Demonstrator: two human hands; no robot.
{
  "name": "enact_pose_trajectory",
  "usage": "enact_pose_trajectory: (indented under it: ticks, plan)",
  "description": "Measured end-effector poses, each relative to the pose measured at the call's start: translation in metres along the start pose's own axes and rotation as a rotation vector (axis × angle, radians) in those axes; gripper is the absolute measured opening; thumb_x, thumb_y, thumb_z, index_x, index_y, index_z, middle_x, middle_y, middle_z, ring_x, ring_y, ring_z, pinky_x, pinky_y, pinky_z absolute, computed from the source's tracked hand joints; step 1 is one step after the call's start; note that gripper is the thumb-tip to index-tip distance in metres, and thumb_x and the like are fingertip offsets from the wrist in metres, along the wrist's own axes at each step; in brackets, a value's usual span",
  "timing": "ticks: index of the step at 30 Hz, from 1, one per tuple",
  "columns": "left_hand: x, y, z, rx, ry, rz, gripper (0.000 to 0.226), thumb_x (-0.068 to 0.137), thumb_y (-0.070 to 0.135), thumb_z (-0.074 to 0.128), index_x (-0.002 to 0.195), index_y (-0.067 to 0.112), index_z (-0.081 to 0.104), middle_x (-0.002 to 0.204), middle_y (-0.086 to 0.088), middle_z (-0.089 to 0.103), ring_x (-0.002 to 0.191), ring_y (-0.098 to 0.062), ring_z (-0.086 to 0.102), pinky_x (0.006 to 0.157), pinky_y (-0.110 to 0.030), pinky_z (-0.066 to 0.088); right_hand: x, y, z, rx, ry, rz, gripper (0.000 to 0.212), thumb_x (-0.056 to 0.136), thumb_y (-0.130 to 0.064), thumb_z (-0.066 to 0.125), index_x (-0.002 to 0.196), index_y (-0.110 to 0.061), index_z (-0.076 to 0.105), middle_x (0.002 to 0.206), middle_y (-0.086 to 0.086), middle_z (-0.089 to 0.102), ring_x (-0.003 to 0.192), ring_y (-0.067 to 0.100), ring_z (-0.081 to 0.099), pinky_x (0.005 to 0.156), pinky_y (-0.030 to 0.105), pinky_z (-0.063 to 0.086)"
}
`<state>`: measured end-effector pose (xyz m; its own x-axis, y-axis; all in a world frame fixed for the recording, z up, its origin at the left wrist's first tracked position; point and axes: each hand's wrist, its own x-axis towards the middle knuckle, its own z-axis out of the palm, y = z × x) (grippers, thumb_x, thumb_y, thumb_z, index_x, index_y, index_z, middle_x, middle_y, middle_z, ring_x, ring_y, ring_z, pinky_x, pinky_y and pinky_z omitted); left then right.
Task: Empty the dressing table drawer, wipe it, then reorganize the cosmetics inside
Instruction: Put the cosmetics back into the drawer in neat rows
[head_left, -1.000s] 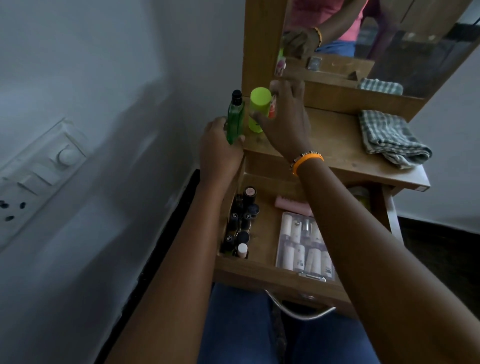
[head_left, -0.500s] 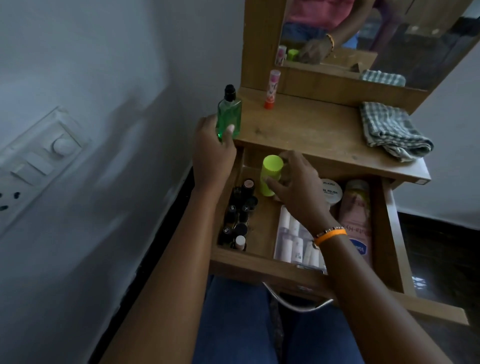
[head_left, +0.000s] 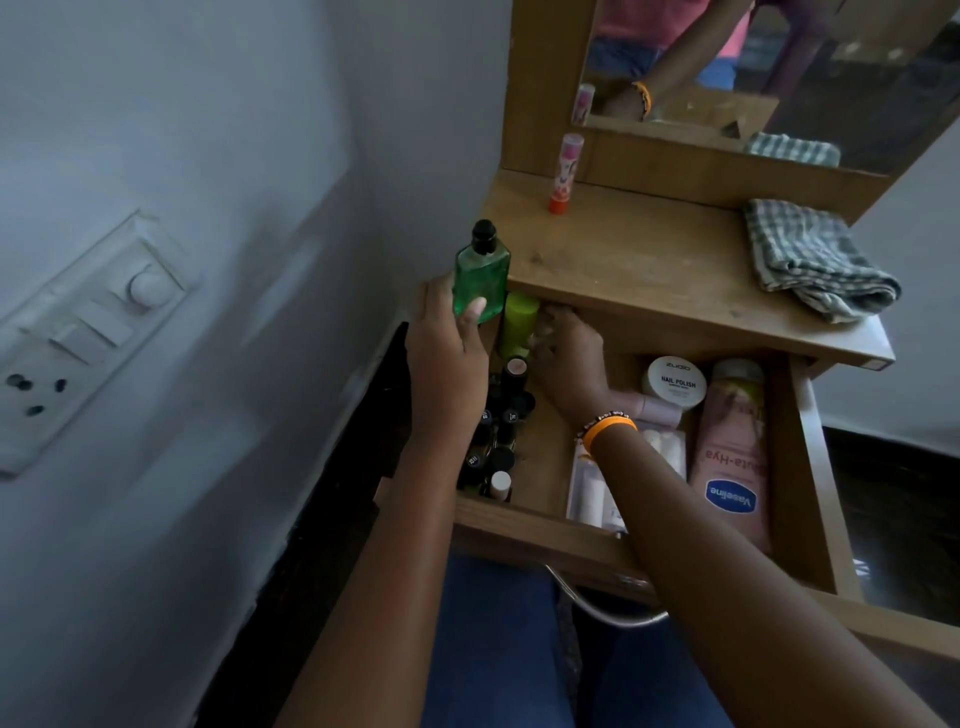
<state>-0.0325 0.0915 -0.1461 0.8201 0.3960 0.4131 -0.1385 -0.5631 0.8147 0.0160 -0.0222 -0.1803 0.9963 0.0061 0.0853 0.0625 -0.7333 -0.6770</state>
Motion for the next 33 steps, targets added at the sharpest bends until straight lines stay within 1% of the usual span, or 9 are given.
enact_pose_trajectory:
  ticks: [6,9,12,16,20,25,28,31,33]
  plan:
    - [0.000,0.000,-0.002,-0.013,-0.096,0.038,0.029,0.095,0.011,0.050,0.120,-0.001,0.056,0.103,-0.001,0.055,0.093,-0.007,0.048,0.073,0.007,0.030,-0.005,0.007,-0.016,0.246,-0.031,0.146,0.026,0.086,-0.003,0.054,0.112,-0.001,0.056,0.102,0.012,0.070,0.103,0.027,0.064,0.090,0.038,0.049]
    - [-0.003,0.001,-0.002,-0.038,-0.215,0.082,0.030,0.094,0.010,0.051,0.122,0.002,0.056,0.104,0.002,0.056,0.093,-0.004,0.050,0.073,0.007,0.033,-0.020,0.004,-0.035,0.338,0.015,-0.016,0.020,0.081,-0.001,0.056,0.098,-0.010,0.061,0.080,0.000,0.067,0.077,0.016,0.065,0.072,0.033,0.054]
    - [-0.005,0.000,0.001,-0.034,-0.332,0.105,0.032,0.092,0.009,0.054,0.123,0.006,0.057,0.108,0.001,0.057,0.104,-0.008,0.048,0.080,0.004,0.034,-0.034,-0.002,-0.049,0.441,0.029,-0.225,0.025,0.079,-0.008,0.063,0.102,-0.015,0.058,0.087,0.001,0.061,0.071,0.013,0.057,0.063,0.024,0.047]
    - [-0.006,0.003,-0.001,-0.063,-0.434,0.096,0.032,0.093,0.008,0.053,0.124,0.003,0.057,0.108,-0.004,0.054,0.095,0.000,0.050,0.072,0.004,0.039,-0.035,-0.002,-0.051,0.338,0.011,-0.276,0.030,0.077,-0.024,0.070,0.104,-0.017,0.059,0.096,0.003,0.058,0.079,0.016,0.056,0.066,0.026,0.049]
    - [-0.007,0.004,-0.001,-0.120,-0.450,0.052,0.034,0.093,0.003,0.051,0.126,0.008,0.057,0.114,0.005,0.056,0.097,-0.001,0.052,0.069,0.006,0.037,-0.031,0.008,-0.047,0.277,-0.011,-0.216,0.039,0.078,-0.018,0.072,0.113,-0.009,0.057,0.104,0.006,0.065,0.087,0.021,0.063,0.075,0.041,0.055]
    - [-0.005,-0.011,0.004,0.053,-0.361,0.090,0.025,0.091,0.006,0.054,0.112,0.012,0.064,0.111,0.001,0.060,0.097,-0.006,0.050,0.076,0.003,0.033,-0.022,0.022,-0.045,0.063,0.117,-0.097,0.036,0.077,-0.012,0.071,0.107,-0.004,0.055,0.109,0.012,0.061,0.096,0.026,0.057,0.076,0.033,0.047]
    - [-0.006,-0.016,0.008,0.108,-0.435,0.097,0.024,0.092,0.012,0.054,0.113,0.014,0.065,0.113,0.001,0.061,0.105,-0.012,0.049,0.083,-0.006,0.034,-0.022,0.024,-0.040,-0.019,0.122,-0.083,0.033,0.078,-0.006,0.068,0.109,-0.003,0.055,0.112,0.014,0.058,0.101,0.029,0.055,0.075,0.029,0.042]
    - [-0.008,-0.020,0.013,0.183,-0.548,0.121,0.023,0.092,0.017,0.055,0.110,0.015,0.068,0.113,0.000,0.064,0.110,-0.022,0.049,0.094,-0.037,0.042,-0.018,0.024,-0.033,-0.112,0.096,-0.006,0.037,0.081,-0.007,0.063,0.117,-0.005,0.055,0.118,0.017,0.057,0.107,0.035,0.055,0.083,0.042,0.049]
    - [-0.009,-0.020,0.013,0.204,-0.548,0.112,0.020,0.091,0.017,0.055,0.106,0.016,0.069,0.109,0.002,0.065,0.109,-0.021,0.048,0.092,-0.037,0.041,-0.012,0.024,-0.029,-0.137,0.090,0.045,0.036,0.083,-0.008,0.062,0.118,-0.004,0.056,0.118,0.021,0.059,0.108,0.040,0.055,0.085,0.045,0.049]
